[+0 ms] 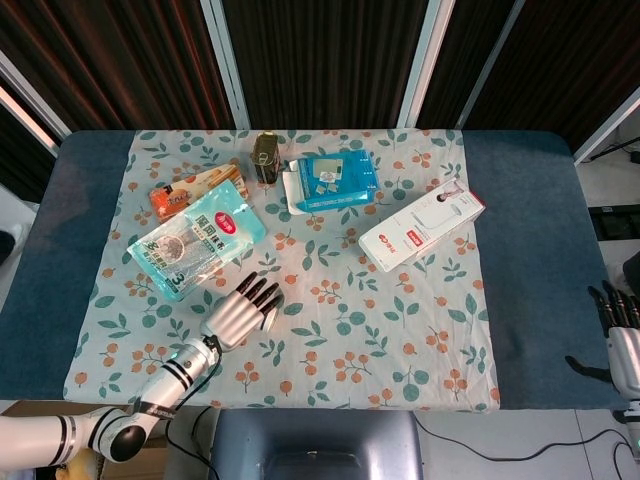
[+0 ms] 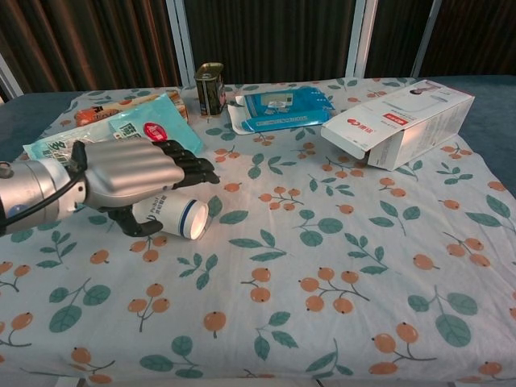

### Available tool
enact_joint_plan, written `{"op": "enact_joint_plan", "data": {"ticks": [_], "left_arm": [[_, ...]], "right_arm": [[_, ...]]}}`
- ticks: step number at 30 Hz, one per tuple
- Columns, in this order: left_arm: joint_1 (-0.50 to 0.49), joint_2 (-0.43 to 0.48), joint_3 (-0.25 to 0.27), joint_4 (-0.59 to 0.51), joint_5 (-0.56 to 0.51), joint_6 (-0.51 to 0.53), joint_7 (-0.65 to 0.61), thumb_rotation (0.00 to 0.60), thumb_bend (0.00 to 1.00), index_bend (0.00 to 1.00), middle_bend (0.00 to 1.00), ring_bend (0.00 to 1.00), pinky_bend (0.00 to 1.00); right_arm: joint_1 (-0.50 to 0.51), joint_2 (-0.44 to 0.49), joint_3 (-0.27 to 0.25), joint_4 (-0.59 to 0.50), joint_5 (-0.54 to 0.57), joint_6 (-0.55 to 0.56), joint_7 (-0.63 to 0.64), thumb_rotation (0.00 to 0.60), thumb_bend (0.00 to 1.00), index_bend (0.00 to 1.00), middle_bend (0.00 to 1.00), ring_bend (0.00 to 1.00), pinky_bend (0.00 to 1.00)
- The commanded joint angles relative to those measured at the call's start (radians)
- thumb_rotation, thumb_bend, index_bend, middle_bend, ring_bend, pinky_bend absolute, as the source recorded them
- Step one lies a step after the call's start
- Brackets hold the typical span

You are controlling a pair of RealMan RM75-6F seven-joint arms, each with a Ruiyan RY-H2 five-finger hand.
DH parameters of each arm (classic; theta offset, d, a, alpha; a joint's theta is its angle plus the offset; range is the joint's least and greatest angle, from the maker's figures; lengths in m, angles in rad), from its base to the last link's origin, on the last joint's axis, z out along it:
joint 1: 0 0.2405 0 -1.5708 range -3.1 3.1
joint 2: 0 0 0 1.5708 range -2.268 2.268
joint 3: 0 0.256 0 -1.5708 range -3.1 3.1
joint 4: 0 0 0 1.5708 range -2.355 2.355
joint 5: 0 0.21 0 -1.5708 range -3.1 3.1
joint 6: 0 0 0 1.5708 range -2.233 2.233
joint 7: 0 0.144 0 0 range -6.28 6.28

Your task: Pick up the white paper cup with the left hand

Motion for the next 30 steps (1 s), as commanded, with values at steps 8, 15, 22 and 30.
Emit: {"op": "enact_joint_plan", "data": {"ticks": [8,15,22,30], "left_arm": [[-0.075,-0.037,0.035,-0.002,-0.151,0.010,0.096,0.600,0.38,0.00,0.00,0.00,0.00],[-0.092,-0.055,0.054,0.018,-0.148,0.038,0.093,0.600,0.38,0.01,0.01,0.00,0.00],[-0.100,-0.067,0.068,0.034,-0.163,0.057,0.084,0.600,0.41,0.18,0.15,0.00,0.00],[-0.091,-0.073,0.076,0.046,-0.130,0.079,0.033,0.600,0.49,0.35,0.20,0.00,0.00]], "right_arm": [[0.003,-0.004,0.000,0.016,0.004,-0.012,0.015,0.600,0.11,0.00,0.00,0.00,0.00],[0.002,-0.004,0.000,0.019,0.004,-0.011,0.019,0.600,0.11,0.00,0.00,0.00,0.00],[0.002,-0.001,-0.001,0.017,0.007,-0.018,0.018,0.600,0.11,0.00,0.00,0.00,0.00],[0.004,0.001,-0.001,0.011,0.008,-0.020,0.014,0.600,0.11,0.00,0.00,0.00,0.00]]}}
